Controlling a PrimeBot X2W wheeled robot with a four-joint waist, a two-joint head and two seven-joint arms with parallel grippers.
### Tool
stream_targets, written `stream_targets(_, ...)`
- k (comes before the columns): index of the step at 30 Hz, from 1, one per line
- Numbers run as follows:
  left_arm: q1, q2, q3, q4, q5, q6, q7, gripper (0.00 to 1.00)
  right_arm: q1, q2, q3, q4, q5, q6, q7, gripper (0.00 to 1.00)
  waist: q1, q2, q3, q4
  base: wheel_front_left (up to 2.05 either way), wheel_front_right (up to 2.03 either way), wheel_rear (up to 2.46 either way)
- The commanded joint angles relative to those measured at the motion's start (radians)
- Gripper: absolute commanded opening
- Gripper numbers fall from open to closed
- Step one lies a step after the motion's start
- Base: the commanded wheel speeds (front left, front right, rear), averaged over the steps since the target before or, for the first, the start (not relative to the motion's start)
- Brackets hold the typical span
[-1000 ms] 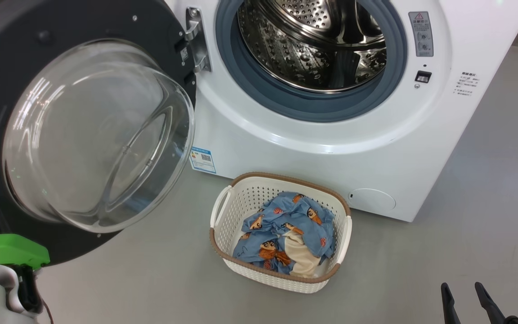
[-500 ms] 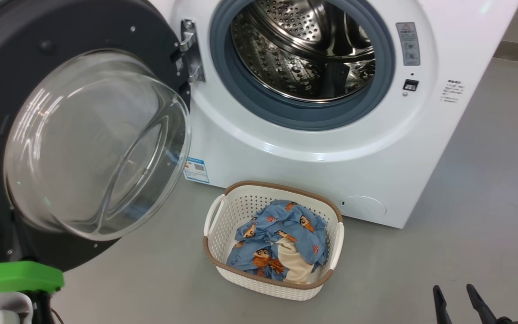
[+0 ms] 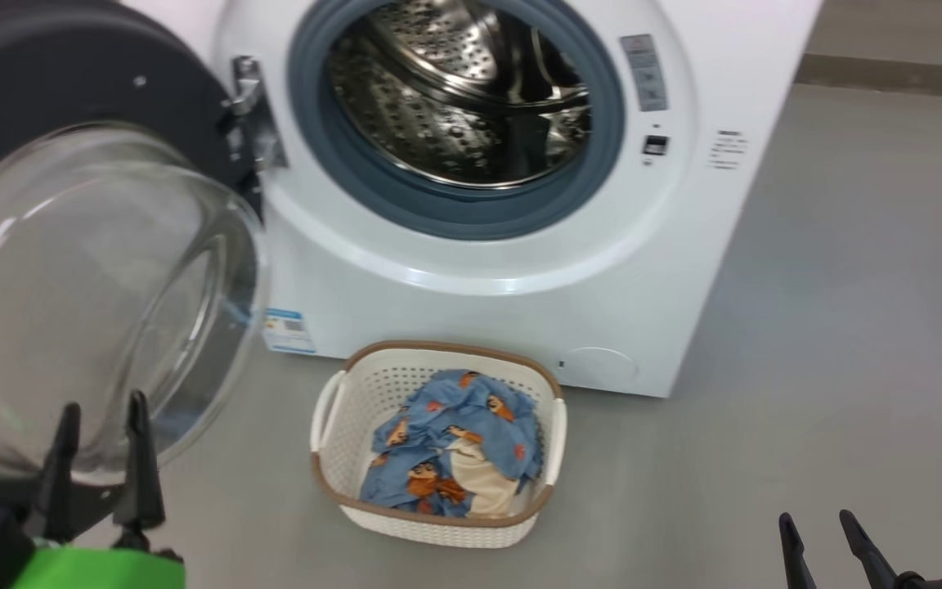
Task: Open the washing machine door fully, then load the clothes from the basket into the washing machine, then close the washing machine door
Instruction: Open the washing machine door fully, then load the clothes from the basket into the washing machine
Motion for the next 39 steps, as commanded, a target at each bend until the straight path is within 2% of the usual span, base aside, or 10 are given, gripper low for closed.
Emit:
stream_targets(1,0.013,0.031,0.018,-0.046,0.005,-0.008,-0.006,1.00,-0.018,-0.016,0.034,-0.031,0.019,0.006,-0.012,1.00,-0.0001,0.0000,0.002,-0.065,0.00,0.00,0.00)
stream_targets(7,0.068,0.046,0.002,-0.036,-0.013,-0.013,-0.022,1.00,-0.015,-0.016,0.063,-0.050,0.023,0.006,-0.012,1.00,-0.0001,0.0000,0.009,-0.154,0.00,0.00,0.00)
stream_targets(13,0.113,0.061,0.020,0.039,-0.025,-0.015,-0.058,1.00,-0.012,-0.016,0.079,-0.064,0.022,0.006,-0.012,1.00,-0.0001,0.0000,0.014,-0.241,0.00,0.00,0.00)
stream_targets(18,0.150,0.063,0.038,0.098,-0.027,-0.016,-0.077,1.00,-0.006,-0.016,0.080,-0.077,0.017,0.006,-0.012,1.00,-0.0001,0.0000,0.013,-0.287,0.00,0.00,0.00)
stream_targets(28,0.191,0.052,0.056,0.107,0.000,-0.019,-0.083,1.00,0.003,-0.016,0.057,-0.090,0.008,0.006,-0.012,1.00,-0.0001,0.0000,0.006,-0.295,0.00,0.00,0.00)
stream_targets(39,0.199,0.037,0.061,0.084,0.033,-0.019,-0.083,1.00,-0.007,-0.016,0.047,-0.084,0.007,0.006,-0.012,1.00,-0.0001,0.0000,-0.004,-0.259,0.00,0.00,0.00)
